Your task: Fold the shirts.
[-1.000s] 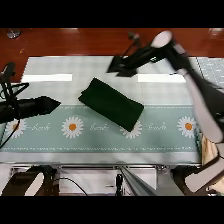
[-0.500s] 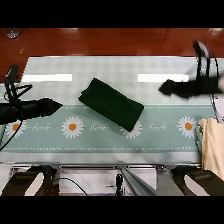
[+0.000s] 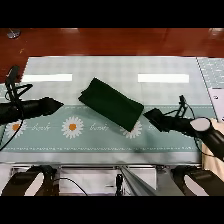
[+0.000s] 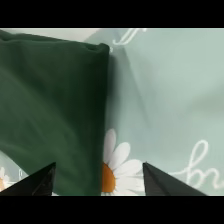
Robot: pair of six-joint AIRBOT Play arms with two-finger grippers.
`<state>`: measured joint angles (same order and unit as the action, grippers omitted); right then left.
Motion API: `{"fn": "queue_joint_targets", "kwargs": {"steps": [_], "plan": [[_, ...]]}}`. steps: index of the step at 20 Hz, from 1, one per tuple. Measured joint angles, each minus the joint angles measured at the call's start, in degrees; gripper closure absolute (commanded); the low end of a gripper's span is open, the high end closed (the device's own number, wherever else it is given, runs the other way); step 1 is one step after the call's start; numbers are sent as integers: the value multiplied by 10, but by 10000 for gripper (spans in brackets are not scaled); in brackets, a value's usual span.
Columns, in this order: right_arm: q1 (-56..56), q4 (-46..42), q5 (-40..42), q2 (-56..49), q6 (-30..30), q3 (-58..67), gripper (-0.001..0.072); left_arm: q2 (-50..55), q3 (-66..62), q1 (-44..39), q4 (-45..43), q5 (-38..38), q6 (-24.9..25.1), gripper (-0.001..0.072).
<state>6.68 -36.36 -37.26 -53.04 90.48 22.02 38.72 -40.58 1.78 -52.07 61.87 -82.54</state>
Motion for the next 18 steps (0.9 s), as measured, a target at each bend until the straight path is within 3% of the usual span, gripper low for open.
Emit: {"fn": "queue_joint_targets", "kwargs": {"steps": [5, 9, 10, 11, 12, 13, 18], "plan": [[0, 38, -82, -154, -94, 80, 83, 1, 0, 0, 5, -3, 0, 685], [20, 64, -115, -226, -130, 139, 84, 1, 0, 0, 7, -4, 0, 685], [30, 68, -114, -240, -133, 153, 116, 1, 0, 0, 7, -5, 0, 685], [41, 69, -113, -255, -135, 170, 274, 1, 0, 0, 7, -7, 0, 685], [51, 68, -110, -269, -136, 186, 581, 1, 0, 0, 7, -10, 0, 685], [60, 69, -111, -283, -139, 205, 685, 1, 0, 0, 7, -11, 0, 686], [69, 55, -195, -306, -176, 346, 686, 1, 0, 0, 11, -14, 0, 685]]}}
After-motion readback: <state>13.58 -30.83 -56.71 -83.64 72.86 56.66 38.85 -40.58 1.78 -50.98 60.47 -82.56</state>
